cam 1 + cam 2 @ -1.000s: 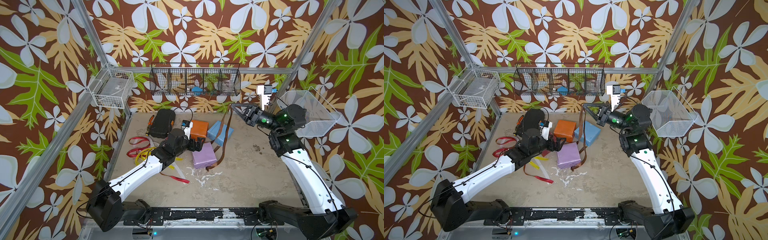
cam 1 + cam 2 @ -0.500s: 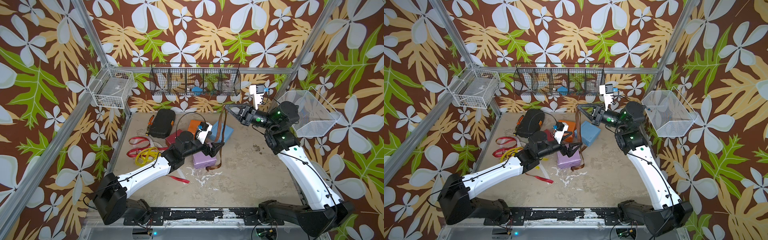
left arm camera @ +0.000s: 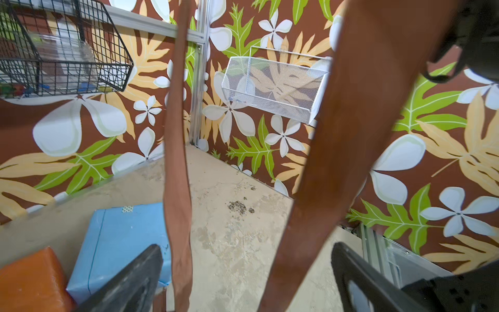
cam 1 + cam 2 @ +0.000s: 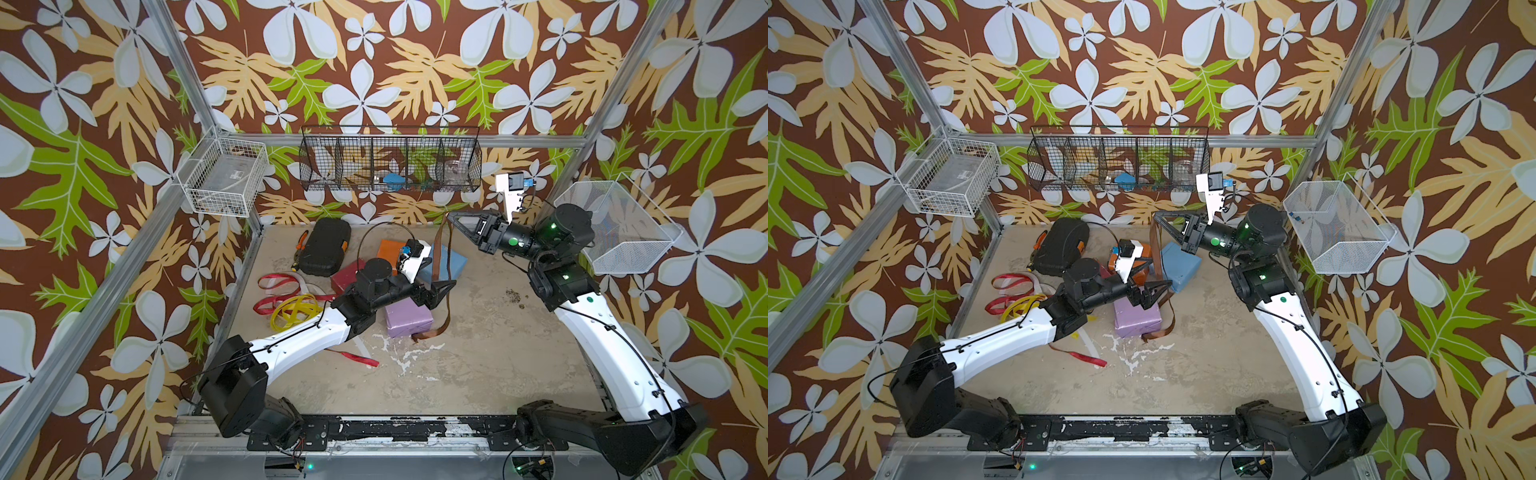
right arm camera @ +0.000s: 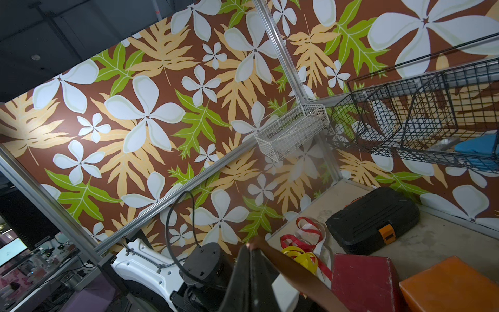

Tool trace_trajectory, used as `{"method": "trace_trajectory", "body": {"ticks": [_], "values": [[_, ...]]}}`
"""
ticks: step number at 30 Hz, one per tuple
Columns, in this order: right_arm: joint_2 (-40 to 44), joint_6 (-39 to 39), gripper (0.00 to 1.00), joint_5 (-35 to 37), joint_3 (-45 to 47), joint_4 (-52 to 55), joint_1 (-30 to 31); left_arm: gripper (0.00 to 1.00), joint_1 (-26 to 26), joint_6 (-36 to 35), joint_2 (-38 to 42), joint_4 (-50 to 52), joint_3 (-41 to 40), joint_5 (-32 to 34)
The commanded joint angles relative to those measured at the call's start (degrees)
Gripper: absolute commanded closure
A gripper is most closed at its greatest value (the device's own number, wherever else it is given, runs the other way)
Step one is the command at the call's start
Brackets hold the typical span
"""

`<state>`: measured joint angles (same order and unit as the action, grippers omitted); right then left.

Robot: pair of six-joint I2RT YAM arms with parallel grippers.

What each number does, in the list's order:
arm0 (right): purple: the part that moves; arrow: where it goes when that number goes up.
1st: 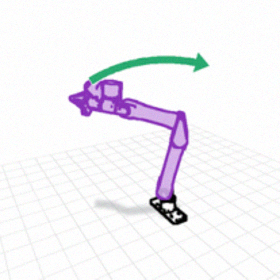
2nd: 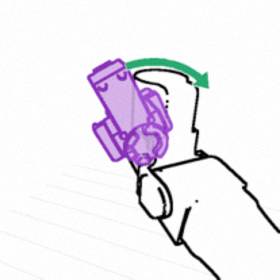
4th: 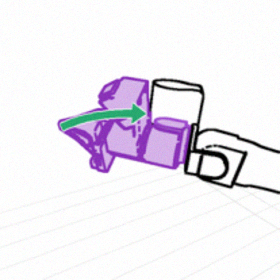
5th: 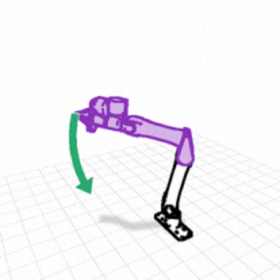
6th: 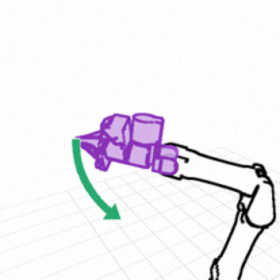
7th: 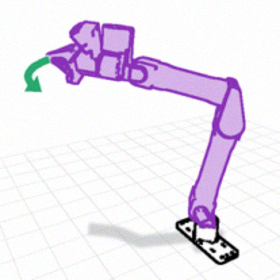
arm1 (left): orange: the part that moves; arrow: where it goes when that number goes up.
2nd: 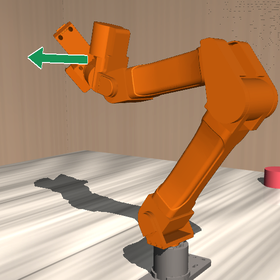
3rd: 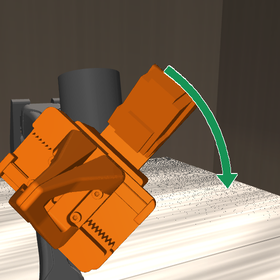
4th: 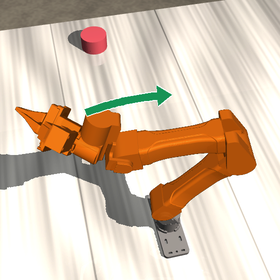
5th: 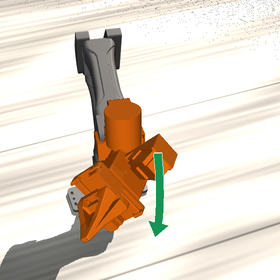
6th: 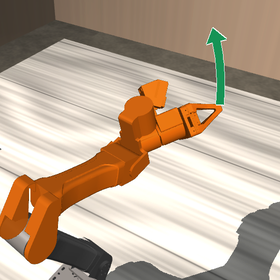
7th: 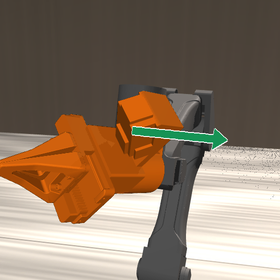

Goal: Untie the ribbon bows on the gift boxes
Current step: Pull the ribbon from the gift box.

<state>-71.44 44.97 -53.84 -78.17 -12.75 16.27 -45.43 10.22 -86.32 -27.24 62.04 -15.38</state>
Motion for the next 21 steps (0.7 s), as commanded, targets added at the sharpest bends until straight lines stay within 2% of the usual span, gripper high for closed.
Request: {"method": "trace_trajectory", "body": {"ticks": [1,4,5,8,12,14,21], "values": [[0.5,2.0,1.0,-1.2,0.4,-4.3,0.1,0.0,0.1,-2.1,-3.3,-1.1,3.2,2.0],[0.6,1.9,1.0,-1.7,0.1,-3.7,0.1,0.0,0.2,-1.1,-6.2,0.0,5.8,2.2],[0.7,1.6,1.0,-1.7,-0.2,-3.3,0.0,0.03,0.3,-0.5,-6.6,-0.1,5.9,1.9],[0.9,-0.5,1.0,-1.1,-1.2,-0.6,0.0,0.25,0.6,0.8,-6.2,0.1,5.3,-1.2],[0.9,-1.3,1.0,0.0,-1.1,0.4,-0.8,0.78,0.6,4.5,-2.7,0.2,1.5,-6.4],[0.7,-1.5,1.0,0.4,-0.7,0.3,-1.0,1.0,0.6,6.3,-0.4,-0.1,-1.4,-7.9],[-0.7,-1.3,1.0,0.9,3.6,-1.7,-0.9,1.0,0.4,10.8,8.9,-3.0,-11.5,-9.3]]}}
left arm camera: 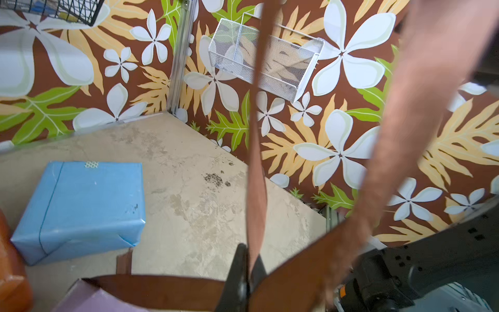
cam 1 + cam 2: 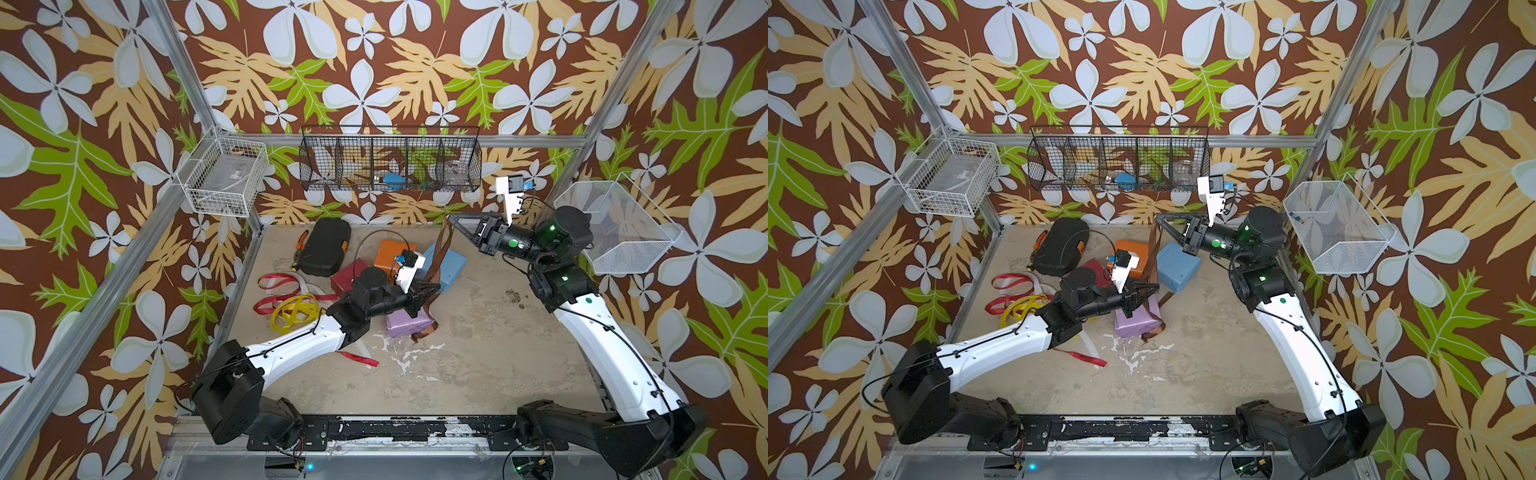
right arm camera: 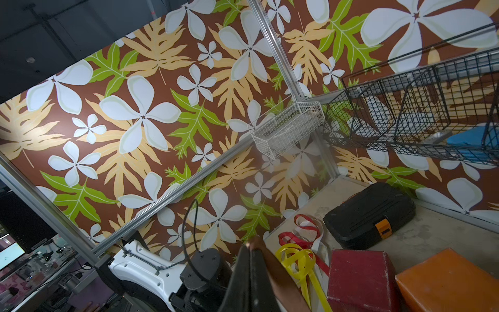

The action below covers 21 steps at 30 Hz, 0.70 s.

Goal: Untie the ribbon bows on the gift boxes
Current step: Pull the ribbon from the gift box.

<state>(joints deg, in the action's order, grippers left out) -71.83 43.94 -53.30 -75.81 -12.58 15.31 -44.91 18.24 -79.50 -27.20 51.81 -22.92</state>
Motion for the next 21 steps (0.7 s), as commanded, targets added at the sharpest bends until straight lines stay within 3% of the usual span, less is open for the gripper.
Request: {"method": "trace_trajectory", "body": {"ticks": [1,3,5,9,10,16,21], "values": [[-0.3,-0.2,1.0,0.3,2.5,-2.6,0.2,1.0,-0.1,3.1,3.2,-3.1,-2.0,-2.3],[-0.2,-0.4,0.98,0.6,5.1,-3.4,0.2,1.0,-0.1,3.7,5.0,-2.5,-2.6,-3.7],[-0.5,-1.3,0.77,1.6,7.3,-2.5,0.2,1.0,-0.1,5.1,6.5,-2.1,-2.6,-5.3],[-1.9,-7.1,0.11,5.1,9.4,4.3,0.2,1.0,-0.1,9.1,8.7,-1.6,-1.4,-7.9],[-2.3,-9.4,0.0,7.6,9.5,7.4,0.1,1.0,-0.1,9.7,9.1,-1.3,-0.7,-8.3],[-1.6,-17.9,0.0,25.3,12.4,17.0,0.0,1.0,0.0,12.9,8.3,-0.3,4.5,-10.5],[0.4,-18.9,0.0,30.8,17.2,16.9,-0.2,1.0,-0.2,15.1,4.9,-0.4,10.2,-12.7]]}}
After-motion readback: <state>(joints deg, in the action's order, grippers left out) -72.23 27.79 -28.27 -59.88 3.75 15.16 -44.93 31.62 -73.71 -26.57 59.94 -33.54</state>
